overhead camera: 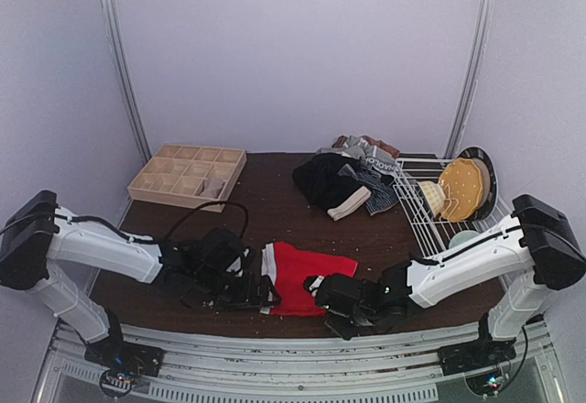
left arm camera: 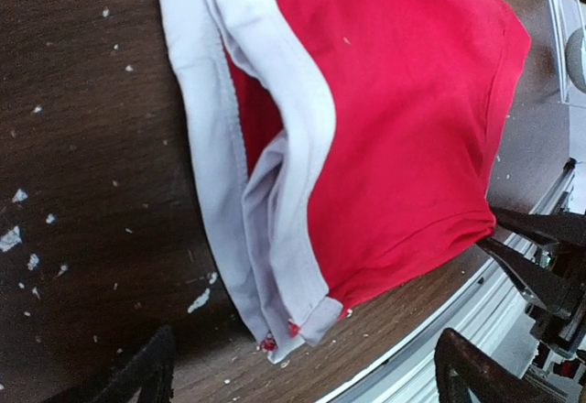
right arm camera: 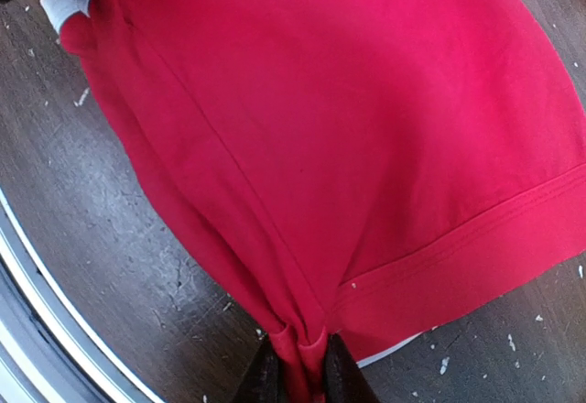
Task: Roll the underwear
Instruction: Pick up the underwear from the center of the board.
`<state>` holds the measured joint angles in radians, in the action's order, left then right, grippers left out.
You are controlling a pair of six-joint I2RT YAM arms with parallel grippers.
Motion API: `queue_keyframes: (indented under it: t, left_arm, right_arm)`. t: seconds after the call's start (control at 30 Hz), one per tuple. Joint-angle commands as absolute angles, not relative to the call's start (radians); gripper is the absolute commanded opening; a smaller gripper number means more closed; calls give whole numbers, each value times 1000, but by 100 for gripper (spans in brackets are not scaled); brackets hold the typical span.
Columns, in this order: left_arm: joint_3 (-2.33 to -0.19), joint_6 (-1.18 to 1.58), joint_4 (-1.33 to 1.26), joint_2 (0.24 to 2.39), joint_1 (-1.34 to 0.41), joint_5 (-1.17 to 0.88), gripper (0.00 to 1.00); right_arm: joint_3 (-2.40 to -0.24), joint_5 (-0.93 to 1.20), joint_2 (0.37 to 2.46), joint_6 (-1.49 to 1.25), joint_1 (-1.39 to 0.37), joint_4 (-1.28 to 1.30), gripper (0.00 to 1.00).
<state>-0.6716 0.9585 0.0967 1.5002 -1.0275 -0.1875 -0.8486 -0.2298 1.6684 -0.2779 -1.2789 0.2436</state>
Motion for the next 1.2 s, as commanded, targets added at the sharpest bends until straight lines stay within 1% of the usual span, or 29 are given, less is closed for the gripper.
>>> queue_keyframes:
  t: [0.0, 0.1, 0.23, 0.43, 0.57, 0.67, 0.73, 0.97, 1.07, 1.1, 1.17]
  left_arm:
    - [-716, 950, 217, 1491, -1026, -85, 98]
    - [-734, 943, 292, 1457, -1026, -28, 98]
    - [-711, 985, 279, 1434, -1025, -45, 98]
    - [-709, 1033, 272, 1493, -1012, -104, 97]
    - [-696, 1058, 249, 1506, -991, -128, 92]
    - [-683, 1073, 242, 1494, -977, -117, 86]
    - [-673, 1080, 240, 1488, -963, -108, 79]
    - [-657, 1088, 212, 1506, -946, -118, 60]
    - [-660, 1086, 204, 1521, -947, -126, 57]
    - [-659, 1085, 200, 1524, -947, -128, 53]
    - [-652, 1085, 189, 1524, -946, -132, 43]
  right_arm:
    - [-880, -246, 1699, -379, -1275, 237, 12]
    - [-899, -230, 1729, -428, -1281, 208, 6]
    - [-938, -222, 1790, -467, -1308, 189, 0]
    - [-990, -212, 1823, -466, -1340, 200, 0]
    - [-1008, -216, 1794, -448, -1352, 232, 0]
    - [-1008, -218, 1771, -443, -1355, 255, 0]
    - [-1004, -208, 1761, -439, -1361, 256, 0]
    - [-1024, -202, 1785, -445, -1382, 255, 0]
    - [-1027, -201, 1793, -449, -1384, 249, 0]
    - [-1027, -202, 1793, -450, -1385, 247, 0]
    - [-1028, -204, 1791, -451, -1384, 246, 0]
